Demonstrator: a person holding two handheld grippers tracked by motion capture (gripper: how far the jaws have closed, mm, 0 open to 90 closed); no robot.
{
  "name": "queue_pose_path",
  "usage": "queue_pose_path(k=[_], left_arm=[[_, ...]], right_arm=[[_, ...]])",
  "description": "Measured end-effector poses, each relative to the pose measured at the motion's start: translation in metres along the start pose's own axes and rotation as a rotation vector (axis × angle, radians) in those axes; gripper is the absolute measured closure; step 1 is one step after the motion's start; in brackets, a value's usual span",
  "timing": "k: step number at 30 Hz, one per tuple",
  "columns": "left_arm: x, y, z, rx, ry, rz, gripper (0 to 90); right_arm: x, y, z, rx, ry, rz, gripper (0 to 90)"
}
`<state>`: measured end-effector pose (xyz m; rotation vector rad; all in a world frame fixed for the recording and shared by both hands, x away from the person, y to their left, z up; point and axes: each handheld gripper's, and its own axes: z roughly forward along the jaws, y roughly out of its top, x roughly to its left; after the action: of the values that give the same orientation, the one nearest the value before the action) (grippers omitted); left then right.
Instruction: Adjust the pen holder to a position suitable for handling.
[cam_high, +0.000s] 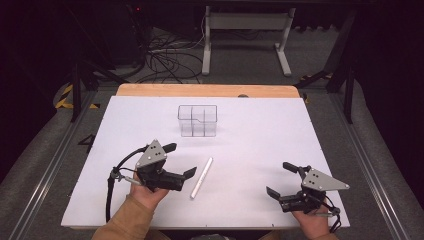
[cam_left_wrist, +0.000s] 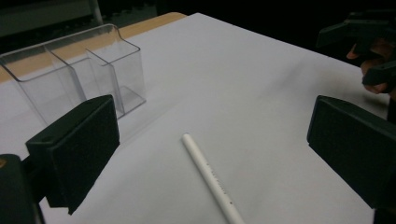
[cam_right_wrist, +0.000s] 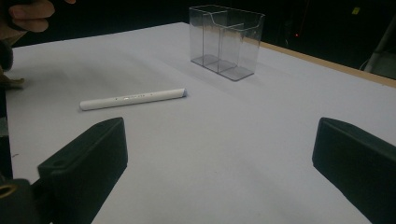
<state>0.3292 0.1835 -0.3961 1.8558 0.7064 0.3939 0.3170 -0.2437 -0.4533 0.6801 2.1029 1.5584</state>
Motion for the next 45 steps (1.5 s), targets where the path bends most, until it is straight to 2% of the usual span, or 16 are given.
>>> queue_pose_path(k=[2,5,9,12,13,14,15,16,18,26,28,33,36,40,42,45], left_arm=[[0.000,0.002,0.001,0.006,-0.033,-0.034,3.0],[-0.001,0.005,0.001,0.017,-0.051,-0.047,3.5],[-0.003,0.008,0.001,0.033,-0.054,-0.033,7.1],[-0.005,0.012,0.003,0.084,-0.041,-0.023,12.3],[-0.005,0.012,0.003,0.084,-0.041,-0.023,14.6],[-0.006,0.015,0.006,0.130,-0.040,-0.017,16.7],[-0.006,0.015,0.006,0.130,-0.040,-0.017,18.2],[-0.006,0.019,0.011,0.172,-0.037,-0.040,19.1],[-0.004,0.021,0.014,0.199,-0.067,-0.084,19.6],[0.003,0.030,0.028,0.290,-0.062,-0.129,20.9],[0.004,0.030,0.029,0.295,-0.061,-0.130,21.7],[0.008,0.032,0.038,0.350,-0.028,-0.122,24.1],[0.007,0.031,0.043,0.374,0.010,-0.087,25.6],[0.006,0.032,0.044,0.395,0.025,-0.072,27.3],[0.006,0.032,0.045,0.400,0.036,-0.076,28.5],[0.005,0.033,0.046,0.408,0.027,-0.085,30.1]], right_arm=[[0.000,0.000,0.000,0.002,-0.001,-0.001,3.6],[0.000,0.000,0.000,0.001,0.002,-0.001,3.6],[0.000,0.000,0.000,0.000,0.003,0.000,3.5],[0.000,0.000,0.000,0.000,0.004,-0.001,3.6],[0.000,0.000,0.000,0.000,0.004,-0.001,3.6],[0.000,0.000,0.000,0.000,0.006,-0.001,3.5],[0.001,0.000,0.000,0.000,0.006,0.000,3.6],[0.001,0.000,0.000,0.000,0.007,-0.001,3.5],[0.001,0.000,0.001,0.000,0.011,-0.002,3.5],[0.001,0.000,0.001,-0.004,0.020,-0.001,3.4],[0.001,0.000,0.001,-0.004,0.023,-0.003,3.4],[0.001,0.001,0.000,-0.003,0.027,0.000,3.4],[0.001,0.001,0.000,-0.009,0.031,0.000,3.5],[0.001,0.001,0.000,-0.009,0.033,0.004,3.5],[0.001,0.001,0.000,-0.010,0.032,0.002,3.7],[0.001,0.001,0.000,-0.006,0.027,0.003,3.9]])
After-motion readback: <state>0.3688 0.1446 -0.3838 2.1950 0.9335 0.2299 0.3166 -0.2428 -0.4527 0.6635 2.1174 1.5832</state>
